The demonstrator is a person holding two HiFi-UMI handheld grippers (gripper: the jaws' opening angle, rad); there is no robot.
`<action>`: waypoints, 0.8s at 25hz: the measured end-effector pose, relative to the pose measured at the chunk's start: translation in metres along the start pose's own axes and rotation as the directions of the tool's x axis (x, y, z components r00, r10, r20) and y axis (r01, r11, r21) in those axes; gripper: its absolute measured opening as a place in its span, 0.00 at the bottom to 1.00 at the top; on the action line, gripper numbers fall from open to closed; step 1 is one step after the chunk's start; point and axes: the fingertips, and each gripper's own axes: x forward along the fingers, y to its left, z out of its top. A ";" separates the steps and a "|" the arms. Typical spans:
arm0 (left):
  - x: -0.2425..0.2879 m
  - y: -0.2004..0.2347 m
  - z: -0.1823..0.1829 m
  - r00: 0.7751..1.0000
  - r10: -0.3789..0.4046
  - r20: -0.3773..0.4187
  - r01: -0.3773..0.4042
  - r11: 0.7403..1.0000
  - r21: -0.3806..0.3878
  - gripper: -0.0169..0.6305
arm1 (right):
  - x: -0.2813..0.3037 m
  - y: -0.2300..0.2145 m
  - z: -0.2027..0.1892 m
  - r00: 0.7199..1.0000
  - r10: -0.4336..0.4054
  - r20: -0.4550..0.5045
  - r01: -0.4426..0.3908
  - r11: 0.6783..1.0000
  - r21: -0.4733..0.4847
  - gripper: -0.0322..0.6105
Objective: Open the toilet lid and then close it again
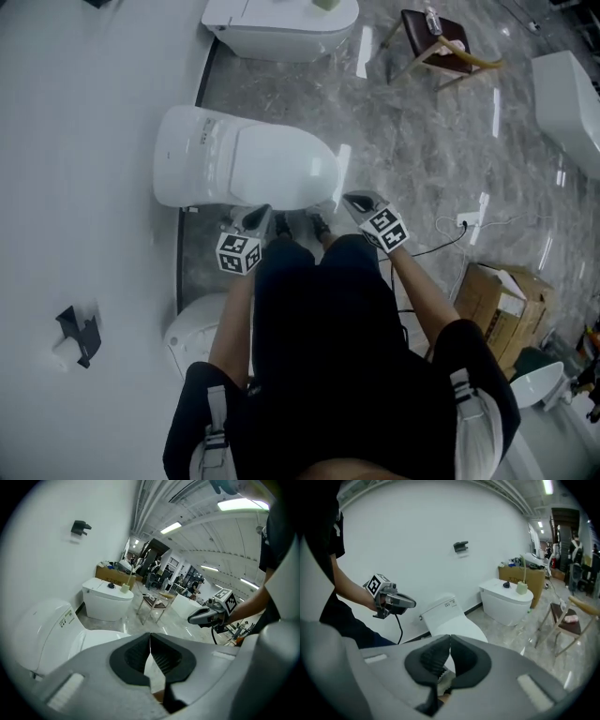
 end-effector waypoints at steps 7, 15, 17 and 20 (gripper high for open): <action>-0.025 -0.014 0.022 0.995 0.052 0.081 -0.055 0.998 0.033 0.05 | -0.025 0.013 0.061 0.996 -0.010 0.089 0.019 0.995 -0.096 0.06; -0.042 -0.028 0.034 0.985 0.106 0.138 -0.112 0.993 0.035 0.05 | -0.024 0.027 0.091 0.991 0.066 0.120 -0.042 0.980 -0.196 0.06; -0.045 -0.030 0.032 0.982 0.118 0.148 -0.124 0.992 0.026 0.05 | -0.024 0.027 0.090 0.990 0.069 0.122 -0.043 0.978 -0.203 0.06; -0.050 -0.031 0.024 0.978 0.139 0.157 -0.141 0.990 0.001 0.05 | -0.022 0.027 0.086 0.991 0.066 0.119 -0.041 0.978 -0.204 0.06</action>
